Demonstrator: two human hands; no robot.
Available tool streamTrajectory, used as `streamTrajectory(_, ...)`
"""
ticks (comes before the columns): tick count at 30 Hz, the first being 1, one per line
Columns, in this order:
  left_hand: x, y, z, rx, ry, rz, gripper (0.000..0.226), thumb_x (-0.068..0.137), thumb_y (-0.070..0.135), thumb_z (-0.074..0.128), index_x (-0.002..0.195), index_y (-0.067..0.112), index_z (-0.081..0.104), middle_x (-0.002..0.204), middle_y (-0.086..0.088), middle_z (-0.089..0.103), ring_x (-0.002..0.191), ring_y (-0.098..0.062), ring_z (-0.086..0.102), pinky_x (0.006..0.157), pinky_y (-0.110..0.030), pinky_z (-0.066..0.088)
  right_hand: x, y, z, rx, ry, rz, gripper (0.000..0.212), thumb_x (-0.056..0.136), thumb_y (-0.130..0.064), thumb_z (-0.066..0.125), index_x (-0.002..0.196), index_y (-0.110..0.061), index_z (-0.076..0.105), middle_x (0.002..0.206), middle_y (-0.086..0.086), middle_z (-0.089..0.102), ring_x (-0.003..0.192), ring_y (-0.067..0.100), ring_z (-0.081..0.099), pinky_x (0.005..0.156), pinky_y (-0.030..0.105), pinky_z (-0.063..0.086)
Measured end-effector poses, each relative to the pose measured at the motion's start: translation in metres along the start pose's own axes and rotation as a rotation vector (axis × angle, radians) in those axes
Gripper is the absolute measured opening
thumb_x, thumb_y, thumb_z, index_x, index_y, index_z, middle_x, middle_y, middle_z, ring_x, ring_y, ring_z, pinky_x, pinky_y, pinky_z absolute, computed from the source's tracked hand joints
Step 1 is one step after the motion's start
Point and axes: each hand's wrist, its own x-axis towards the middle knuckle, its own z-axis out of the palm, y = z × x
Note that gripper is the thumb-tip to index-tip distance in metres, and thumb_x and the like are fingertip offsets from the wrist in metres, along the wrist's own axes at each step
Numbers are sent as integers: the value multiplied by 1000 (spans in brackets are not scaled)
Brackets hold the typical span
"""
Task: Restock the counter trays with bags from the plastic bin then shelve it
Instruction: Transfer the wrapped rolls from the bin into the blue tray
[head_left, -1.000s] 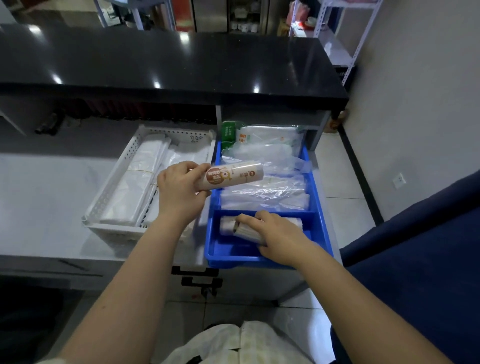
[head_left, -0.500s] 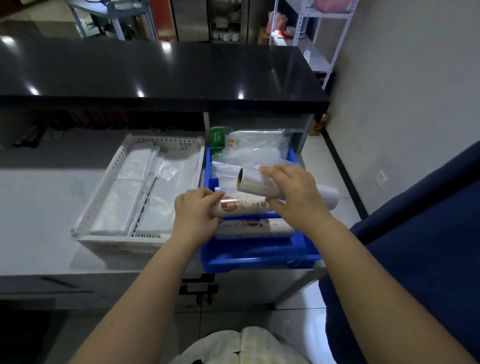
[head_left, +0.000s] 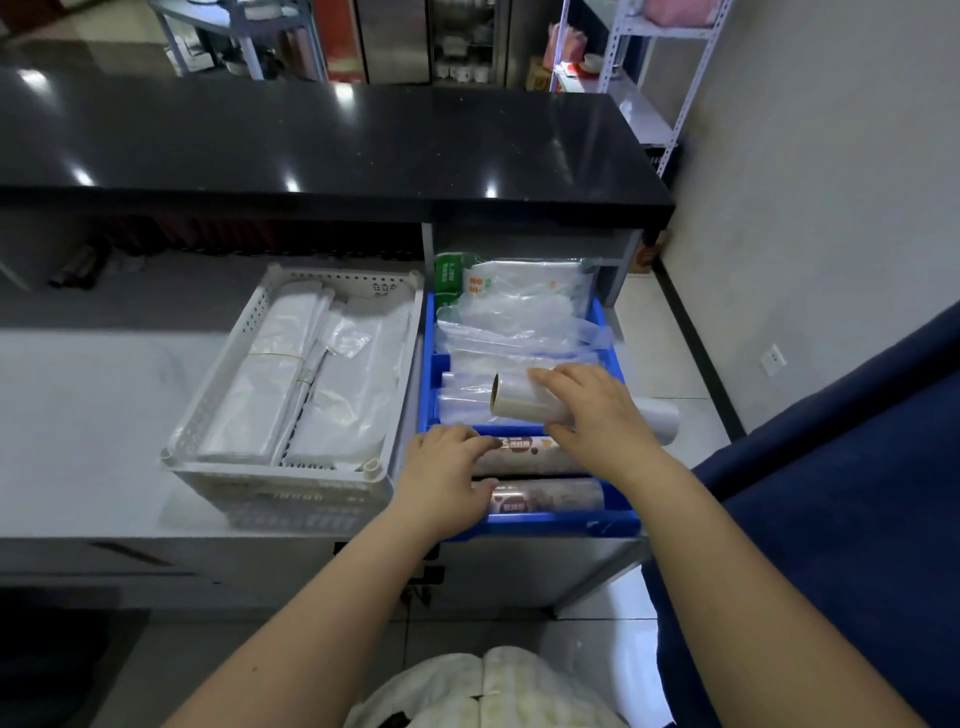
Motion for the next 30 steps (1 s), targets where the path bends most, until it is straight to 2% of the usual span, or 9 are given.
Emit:
streamTrajectory(6, 11, -39, -42, 12, 168, -175, 42, 84, 33, 61, 125, 32, 56, 122, 3, 59, 115, -21, 49, 95, -41, 38, -3, -13, 17, 25, -46, -68, 60, 82, -21, 65, 137, -30, 41, 129, -4, 49, 115, 19, 39, 102, 35, 29)
streamTrajectory(9, 16, -53, -56, -16, 228, -231, 40, 83, 26, 62, 123, 26, 60, 120, -2, 62, 112, -27, 50, 92, -42, 40, -6, -31, 35, -29, -162, -157, 61, 82, -20, 63, 138, -30, 39, 130, -2, 46, 117, 22, 38, 103, 36, 29)
streamTrajectory(12, 13, -57, -58, -33, 230, -267, 41, 82, 22, 62, 123, 24, 61, 119, -4, 62, 112, -29, 50, 94, -42, 40, -9, -40, 53, -95, -272, -205, 64, 83, -19, 61, 141, -28, 36, 132, 0, 46, 117, 24, 39, 101, 37, 31)
streamTrajectory(15, 7, -59, -53, -23, 208, -286, 40, 84, 24, 60, 124, 25, 60, 121, -2, 61, 114, -27, 49, 95, -42, 39, -8, -38, 59, -56, -309, -183, 66, 84, -26, 62, 143, -29, 33, 134, -2, 45, 120, 23, 38, 103, 37, 31)
streamTrajectory(19, 2, -61, -51, -21, 204, -315, 38, 86, 26, 59, 124, 27, 59, 122, -1, 60, 115, -25, 49, 96, -43, 39, 9, -39, 52, 47, -238, -180, 56, 83, -35, 65, 135, -31, 45, 134, -5, 49, 121, 21, 40, 104, 39, 32)
streamTrajectory(23, -3, -65, -55, 0, 245, -358, 39, 83, 26, 61, 122, 28, 60, 119, 1, 61, 112, -25, 50, 92, -41, 39, 36, -53, 51, 114, -125, -229, 43, 84, -34, 65, 126, -30, 55, 125, -8, 56, 117, 17, 44, 100, 36, 35)
streamTrajectory(30, -43, -92, -70, 22, 320, -550, 37, 81, 27, 61, 118, 31, 62, 119, 2, 61, 111, -27, 51, 93, -42, 39, 66, -105, 64, 191, -194, -393, 32, 85, -27, 66, 116, -25, 63, 120, -4, 61, 114, 21, 46, 99, 39, 37)
